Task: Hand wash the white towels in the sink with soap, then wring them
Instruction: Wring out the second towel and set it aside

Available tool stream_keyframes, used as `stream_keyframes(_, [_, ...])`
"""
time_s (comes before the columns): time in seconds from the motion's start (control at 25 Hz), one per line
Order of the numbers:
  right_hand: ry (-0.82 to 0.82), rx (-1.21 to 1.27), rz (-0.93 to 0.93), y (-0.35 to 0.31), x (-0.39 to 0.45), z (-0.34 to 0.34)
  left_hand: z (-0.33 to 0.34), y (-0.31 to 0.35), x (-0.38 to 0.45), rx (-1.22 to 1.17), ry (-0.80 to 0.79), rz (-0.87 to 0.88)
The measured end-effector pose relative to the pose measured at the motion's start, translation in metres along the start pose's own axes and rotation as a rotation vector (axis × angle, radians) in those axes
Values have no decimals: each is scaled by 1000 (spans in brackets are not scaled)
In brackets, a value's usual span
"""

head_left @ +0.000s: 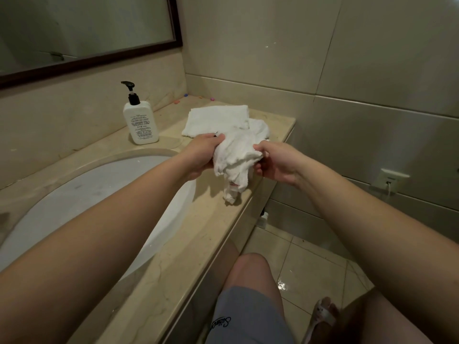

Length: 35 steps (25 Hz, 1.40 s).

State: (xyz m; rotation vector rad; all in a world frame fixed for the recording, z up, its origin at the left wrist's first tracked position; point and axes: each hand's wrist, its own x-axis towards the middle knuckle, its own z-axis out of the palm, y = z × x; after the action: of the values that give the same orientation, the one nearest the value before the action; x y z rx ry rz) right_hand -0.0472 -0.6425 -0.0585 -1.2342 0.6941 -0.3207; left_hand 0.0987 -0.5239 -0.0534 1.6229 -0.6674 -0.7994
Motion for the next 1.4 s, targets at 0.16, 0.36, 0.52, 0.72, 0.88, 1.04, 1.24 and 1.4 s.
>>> stream_keyframes(0.16, [92,-35,32,9,0,-4,4,-1,-10,0,-91,-26])
stream_keyframes(0.36, [170,-242,33,28,3,-11,0,-12,-11,158,-95,-41])
stream_keyframes(0.52, [198,-229,64,36,19,-16,4,-13,-12,249,-162,-85])
stream_keyframes(0.72, [350,-315,-49,32,50,-21,16,-15,19,325,51,56])
stream_keyframes(0.88, [394,-252,-127,21,77,-31,36,-3,49,277,41,97])
stream_keyframes(1.04, [331,-16,-52,6,105,-47,47,13,84,259,-21,-26])
stream_keyframes(1.24, [241,71,29,-9,121,-55,58,25,99,452,16,-7])
stream_keyframes(1.4, [293,-130,-254,-22,127,-48,63,20,107,248,222,145])
